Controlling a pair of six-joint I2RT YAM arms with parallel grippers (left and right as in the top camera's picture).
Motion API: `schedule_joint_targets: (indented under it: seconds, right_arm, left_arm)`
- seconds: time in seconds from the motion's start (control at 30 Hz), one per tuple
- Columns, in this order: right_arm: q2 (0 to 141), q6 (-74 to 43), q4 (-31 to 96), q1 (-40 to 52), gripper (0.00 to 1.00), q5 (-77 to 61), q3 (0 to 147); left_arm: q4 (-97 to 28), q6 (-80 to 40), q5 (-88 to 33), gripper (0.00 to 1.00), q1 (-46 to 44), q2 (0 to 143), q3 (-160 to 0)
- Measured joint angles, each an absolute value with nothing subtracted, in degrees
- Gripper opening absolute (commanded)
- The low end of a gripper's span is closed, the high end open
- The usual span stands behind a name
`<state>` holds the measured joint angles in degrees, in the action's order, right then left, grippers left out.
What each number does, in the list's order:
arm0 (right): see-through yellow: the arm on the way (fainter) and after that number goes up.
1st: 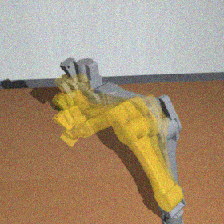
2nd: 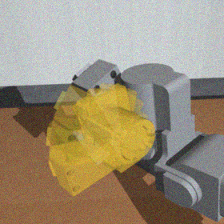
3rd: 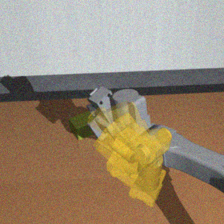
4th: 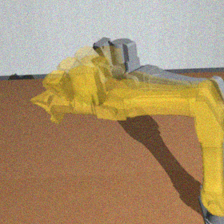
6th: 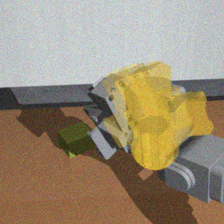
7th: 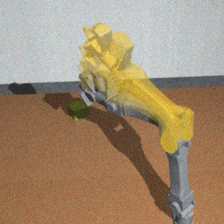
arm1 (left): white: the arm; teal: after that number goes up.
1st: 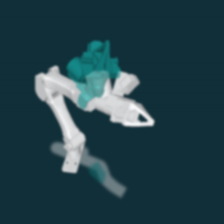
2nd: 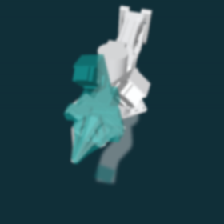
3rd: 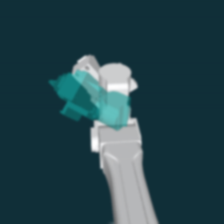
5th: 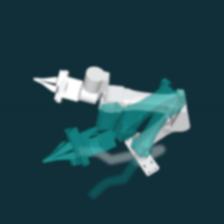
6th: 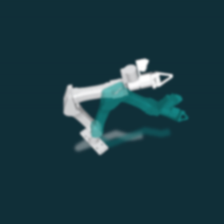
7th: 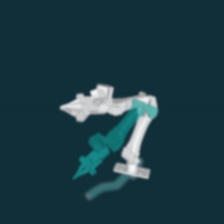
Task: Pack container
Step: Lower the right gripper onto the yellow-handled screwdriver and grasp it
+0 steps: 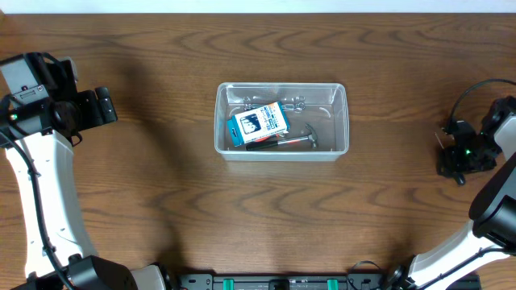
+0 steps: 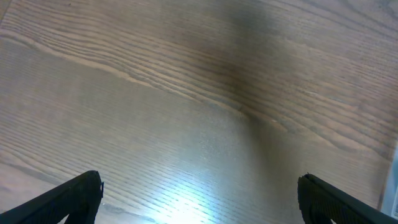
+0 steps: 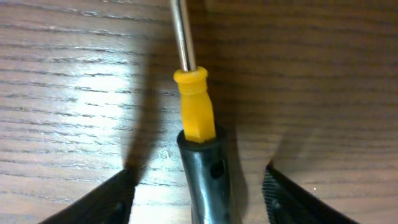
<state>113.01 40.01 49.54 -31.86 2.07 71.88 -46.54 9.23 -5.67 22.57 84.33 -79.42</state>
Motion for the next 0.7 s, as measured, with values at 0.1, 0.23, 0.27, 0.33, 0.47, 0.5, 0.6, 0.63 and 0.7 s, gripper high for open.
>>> schedule_joint_targets:
  seconds: [0.1, 0.23, 0.27, 0.33, 0.47, 0.5, 0.6, 0.63, 0.7]
  right_arm:
    - [113.01, 39.86, 49.45, -31.62, 0.45, 2.00, 71.88]
    - [113.01, 39.92, 49.43, -31.57, 0.37, 1.89, 71.88]
    - [113.01, 39.99, 49.43, -31.57, 0.36, 1.87, 71.88]
    - [113.01, 39.99, 49.43, -31.59, 0.35, 1.89, 71.88]
    - [113.01, 39.99, 49.43, -31.57, 0.31, 1.89, 71.88]
    - [113.01, 39.86, 49.43, -31.57, 0.30, 1.87, 71.88]
    - [113.01, 39.75, 49.43, -31.57, 0.24, 1.85, 71.88]
    - [113.01, 39.62, 49.43, -31.59, 0.24, 1.80, 71.88]
    - [113.01, 39.57, 49.43, -31.57, 0.23, 1.78, 71.88]
  left_arm:
    - [-46.54, 9.23, -5.67, 0.98, 22.57, 84.33, -79.42]
    - [-46.54, 9.23, -5.67, 0.98, 22.57, 84.33, -79.42]
    - [-46.54, 9.26, -5.67, 0.98, 22.57, 84.33, -79.42]
    - [-46.54, 9.34, -5.67, 0.98, 22.57, 84.33, -79.42]
    - [-46.54, 9.45, -5.67, 0.98, 22.57, 84.33, -79.42]
    - [-46.54, 9.45, -5.67, 0.98, 22.57, 84.33, -79.42]
    - [-46.54, 9.45, -5.67, 0.98, 22.57, 84.33, -79.42]
    - [-46.54, 9.45, -5.67, 0.98, 22.57, 84.33, -79.42]
    - [-46.54, 9.45, -5.67, 0.98, 22.57, 84.33, -79.42]
